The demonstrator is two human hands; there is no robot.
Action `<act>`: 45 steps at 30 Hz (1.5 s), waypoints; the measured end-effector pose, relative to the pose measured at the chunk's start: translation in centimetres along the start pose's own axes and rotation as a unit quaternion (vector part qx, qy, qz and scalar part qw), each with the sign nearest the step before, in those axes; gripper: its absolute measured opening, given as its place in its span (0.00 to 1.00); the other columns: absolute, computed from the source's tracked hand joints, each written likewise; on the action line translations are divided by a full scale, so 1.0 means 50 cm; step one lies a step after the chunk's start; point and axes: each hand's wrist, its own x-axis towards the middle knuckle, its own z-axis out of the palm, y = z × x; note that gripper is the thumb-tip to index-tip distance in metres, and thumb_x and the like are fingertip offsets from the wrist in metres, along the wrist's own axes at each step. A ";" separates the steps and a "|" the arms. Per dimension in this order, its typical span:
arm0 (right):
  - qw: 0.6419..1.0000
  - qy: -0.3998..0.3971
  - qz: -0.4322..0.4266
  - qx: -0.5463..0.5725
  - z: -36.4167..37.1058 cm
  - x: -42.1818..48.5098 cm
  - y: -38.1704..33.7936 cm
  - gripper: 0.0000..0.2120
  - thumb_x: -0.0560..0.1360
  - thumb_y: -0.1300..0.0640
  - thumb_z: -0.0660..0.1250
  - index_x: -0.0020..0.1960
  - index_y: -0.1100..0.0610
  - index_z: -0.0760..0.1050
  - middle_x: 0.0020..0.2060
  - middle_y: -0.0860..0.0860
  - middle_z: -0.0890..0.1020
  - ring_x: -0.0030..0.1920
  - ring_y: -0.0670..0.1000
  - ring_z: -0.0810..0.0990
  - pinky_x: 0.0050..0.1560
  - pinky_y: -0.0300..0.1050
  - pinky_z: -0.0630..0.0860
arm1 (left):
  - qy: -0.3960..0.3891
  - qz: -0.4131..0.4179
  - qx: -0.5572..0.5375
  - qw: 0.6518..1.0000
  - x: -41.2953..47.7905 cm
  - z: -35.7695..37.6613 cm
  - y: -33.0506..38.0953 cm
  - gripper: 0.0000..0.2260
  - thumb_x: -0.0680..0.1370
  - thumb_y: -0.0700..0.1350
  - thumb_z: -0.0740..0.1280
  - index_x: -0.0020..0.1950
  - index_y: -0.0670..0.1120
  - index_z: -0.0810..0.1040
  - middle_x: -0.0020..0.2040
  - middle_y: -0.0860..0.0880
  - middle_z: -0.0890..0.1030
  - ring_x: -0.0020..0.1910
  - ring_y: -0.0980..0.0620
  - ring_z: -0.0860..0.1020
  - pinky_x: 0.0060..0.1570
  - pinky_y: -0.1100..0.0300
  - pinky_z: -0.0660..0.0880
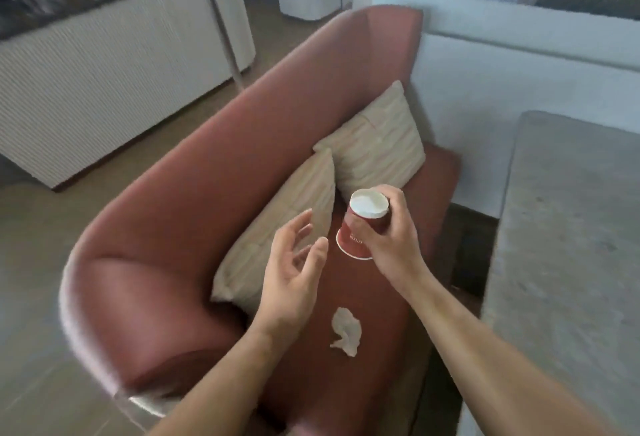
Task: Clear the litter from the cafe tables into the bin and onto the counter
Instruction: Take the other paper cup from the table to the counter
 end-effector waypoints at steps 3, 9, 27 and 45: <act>0.995 -0.089 -0.037 0.021 0.145 -0.035 -0.102 0.26 0.68 0.40 0.77 0.63 0.43 0.75 0.57 0.37 0.82 0.59 0.41 0.81 0.58 0.31 0.74 | 0.036 -0.003 0.006 0.999 -0.033 -0.142 0.012 0.30 0.73 0.64 0.71 0.74 0.60 0.70 0.74 0.59 0.73 0.73 0.65 0.72 0.69 0.63 0.73; 0.958 -0.277 -0.056 0.041 0.425 -0.142 -0.272 0.23 0.71 0.44 0.78 0.64 0.43 0.77 0.57 0.36 0.83 0.58 0.39 0.82 0.56 0.34 0.76 | 0.084 -0.013 0.007 0.996 -0.153 -0.453 0.031 0.42 0.72 0.52 0.79 0.82 0.51 0.63 0.75 0.53 0.73 0.77 0.56 0.70 0.78 0.48 0.69; 0.914 -0.379 -0.025 0.140 1.036 -0.447 -0.489 0.26 0.73 0.29 0.64 0.64 0.42 0.81 0.55 0.43 0.84 0.56 0.43 0.79 0.64 0.52 0.77 | 0.289 0.013 0.004 0.957 -0.434 -1.123 -0.006 0.21 0.71 0.44 0.71 0.61 0.57 0.71 0.43 0.63 0.81 0.40 0.63 0.79 0.43 0.60 0.82; 0.927 -0.334 0.008 0.168 1.361 -0.058 -0.473 0.15 0.78 0.38 0.64 0.59 0.39 0.84 0.56 0.43 0.85 0.62 0.42 0.81 0.70 0.57 0.75 | 0.311 0.016 0.031 0.950 -0.010 -1.414 -0.075 0.23 0.72 0.50 0.75 0.64 0.60 0.70 0.54 0.59 0.80 0.51 0.63 0.80 0.52 0.62 0.81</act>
